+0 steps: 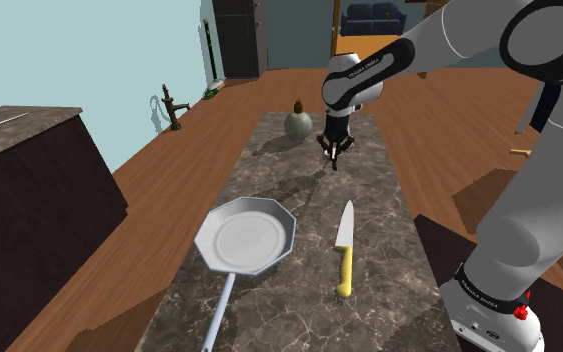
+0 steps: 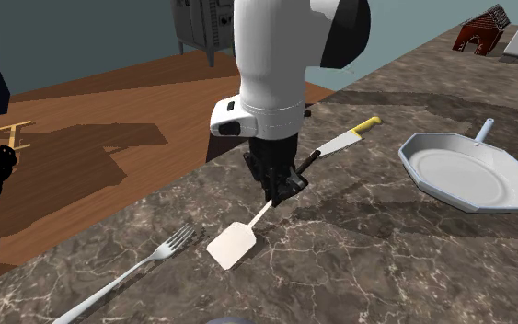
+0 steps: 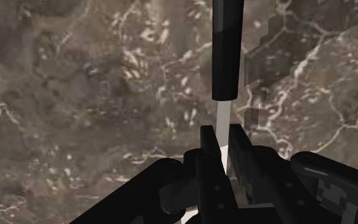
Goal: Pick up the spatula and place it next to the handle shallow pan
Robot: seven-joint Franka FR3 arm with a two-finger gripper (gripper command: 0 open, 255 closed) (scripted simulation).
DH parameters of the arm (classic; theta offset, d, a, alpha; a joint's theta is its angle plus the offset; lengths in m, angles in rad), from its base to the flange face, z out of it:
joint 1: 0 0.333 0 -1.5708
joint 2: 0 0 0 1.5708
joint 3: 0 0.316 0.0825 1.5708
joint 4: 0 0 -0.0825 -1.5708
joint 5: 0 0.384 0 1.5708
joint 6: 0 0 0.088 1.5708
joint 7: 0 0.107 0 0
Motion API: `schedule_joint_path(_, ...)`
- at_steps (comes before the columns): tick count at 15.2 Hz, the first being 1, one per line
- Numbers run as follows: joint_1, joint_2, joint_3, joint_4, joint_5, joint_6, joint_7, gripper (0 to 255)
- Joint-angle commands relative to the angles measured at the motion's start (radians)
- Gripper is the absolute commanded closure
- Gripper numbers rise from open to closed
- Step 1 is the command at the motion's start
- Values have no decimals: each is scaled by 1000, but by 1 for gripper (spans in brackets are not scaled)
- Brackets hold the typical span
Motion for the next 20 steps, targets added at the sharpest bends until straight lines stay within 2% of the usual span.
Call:
schedule_joint_path(1,1,-13,1,12,1,-25,2,255)
schedule_joint_path(15,-2,-80,0,121,7,-201,2,255)
schedule_joint_path(20,58,-8,54,208,-2,-212,120,255)
